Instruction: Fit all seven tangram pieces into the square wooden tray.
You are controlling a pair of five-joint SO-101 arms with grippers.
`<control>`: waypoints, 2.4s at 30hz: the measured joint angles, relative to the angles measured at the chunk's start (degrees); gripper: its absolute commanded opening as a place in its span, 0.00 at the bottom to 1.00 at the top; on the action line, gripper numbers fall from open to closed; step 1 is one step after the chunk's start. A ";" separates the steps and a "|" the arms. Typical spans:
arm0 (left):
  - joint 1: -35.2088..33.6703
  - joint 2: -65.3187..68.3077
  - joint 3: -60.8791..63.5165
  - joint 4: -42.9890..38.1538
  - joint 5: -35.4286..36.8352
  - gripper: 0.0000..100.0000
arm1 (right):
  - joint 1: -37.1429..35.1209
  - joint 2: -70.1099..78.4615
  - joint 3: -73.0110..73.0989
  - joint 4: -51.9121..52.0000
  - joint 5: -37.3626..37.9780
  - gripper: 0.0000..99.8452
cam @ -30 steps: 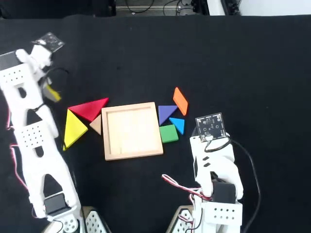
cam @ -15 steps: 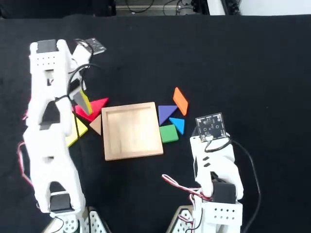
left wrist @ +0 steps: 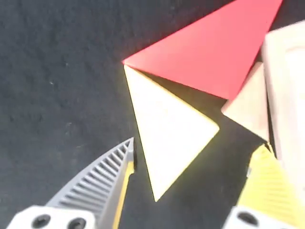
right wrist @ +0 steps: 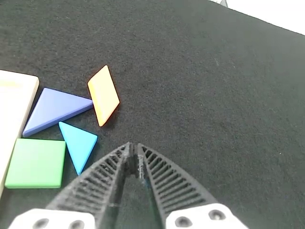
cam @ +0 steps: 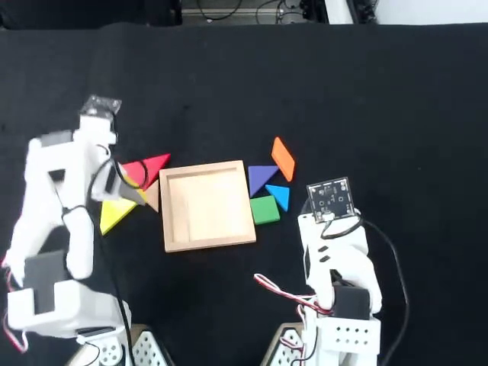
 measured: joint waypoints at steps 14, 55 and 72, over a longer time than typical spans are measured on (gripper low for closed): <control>-1.23 10.64 0.88 -10.73 3.96 0.36 | 0.00 0.00 0.00 0.00 0.00 0.01; -0.62 9.85 0.35 -7.30 4.22 0.36 | 0.00 0.00 0.00 0.00 0.00 0.01; 0.18 9.58 0.53 -7.56 4.22 0.18 | 0.00 0.00 0.00 0.00 0.00 0.01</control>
